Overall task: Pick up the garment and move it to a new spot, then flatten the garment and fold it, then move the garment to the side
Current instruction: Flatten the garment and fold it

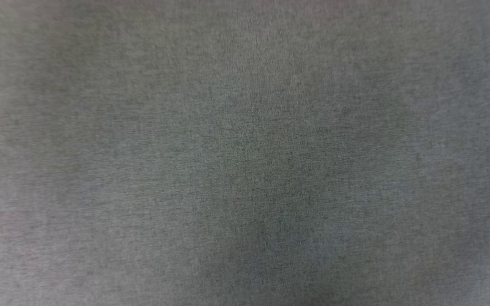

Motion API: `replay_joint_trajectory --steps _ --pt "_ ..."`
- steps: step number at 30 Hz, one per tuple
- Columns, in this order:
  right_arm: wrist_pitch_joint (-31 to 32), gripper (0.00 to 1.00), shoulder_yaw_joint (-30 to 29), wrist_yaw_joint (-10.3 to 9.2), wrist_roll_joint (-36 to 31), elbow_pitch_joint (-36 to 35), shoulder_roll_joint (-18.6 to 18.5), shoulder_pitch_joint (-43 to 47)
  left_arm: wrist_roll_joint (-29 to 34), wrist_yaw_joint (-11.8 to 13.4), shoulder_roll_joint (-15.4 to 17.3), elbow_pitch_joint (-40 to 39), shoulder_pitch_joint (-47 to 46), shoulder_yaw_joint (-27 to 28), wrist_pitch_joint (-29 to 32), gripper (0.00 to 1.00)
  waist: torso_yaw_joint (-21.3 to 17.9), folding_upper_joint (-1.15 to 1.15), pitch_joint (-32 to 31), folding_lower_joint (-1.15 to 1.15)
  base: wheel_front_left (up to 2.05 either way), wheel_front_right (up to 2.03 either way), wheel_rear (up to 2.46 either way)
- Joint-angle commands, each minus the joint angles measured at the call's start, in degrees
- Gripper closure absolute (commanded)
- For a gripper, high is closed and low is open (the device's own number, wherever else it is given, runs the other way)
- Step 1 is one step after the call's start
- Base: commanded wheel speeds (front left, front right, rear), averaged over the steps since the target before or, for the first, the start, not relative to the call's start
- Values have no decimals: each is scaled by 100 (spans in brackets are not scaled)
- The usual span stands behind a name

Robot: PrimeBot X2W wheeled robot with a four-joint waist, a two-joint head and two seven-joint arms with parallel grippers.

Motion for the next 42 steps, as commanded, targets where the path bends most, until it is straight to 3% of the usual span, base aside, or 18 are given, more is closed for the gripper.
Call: replay_joint_trajectory --steps 1,9,15,21,27,35,42 --pt "-112 100 74 -4 47 97 55 -179 -26 -57 -27 144 -121 23 -103 100 -102 0 396 -1 0 0 0" --pt "-243 100 533 -3 400 501 114 -340 -95 -191 -225 444 64 -7 -359 100 -26 0 675 -1 0 0 0" --pt "-71 100 1099 -4 776 509 43 34 -208 -312 -293 620 392 20 -468 100 37 0 564 -1 0 0 0" --pt "55 100 1598 -4 1234 120 -154 755 -337 -477 -262 551 1053 81 -555 100 108 0 240 -1 0 0 0" --pt "113 100 1942 -4 1824 -787 -652 2370 -562 -594 -109 4 2649 283 -609 100 220 0 -438 -1 0 0 0" --pt "167 100 1632 -4 2241 -1873 -1141 4789 -787 -125 120 -1413 5385 570 -620 100 309 0 -1387 -1 0 0 0" --pt "478 100 1131 -6 2280 -2515 -1047 6691 -1152 407 236 -2699 7482 699 -447 100 381 0 -2175 -1 0 0 0"
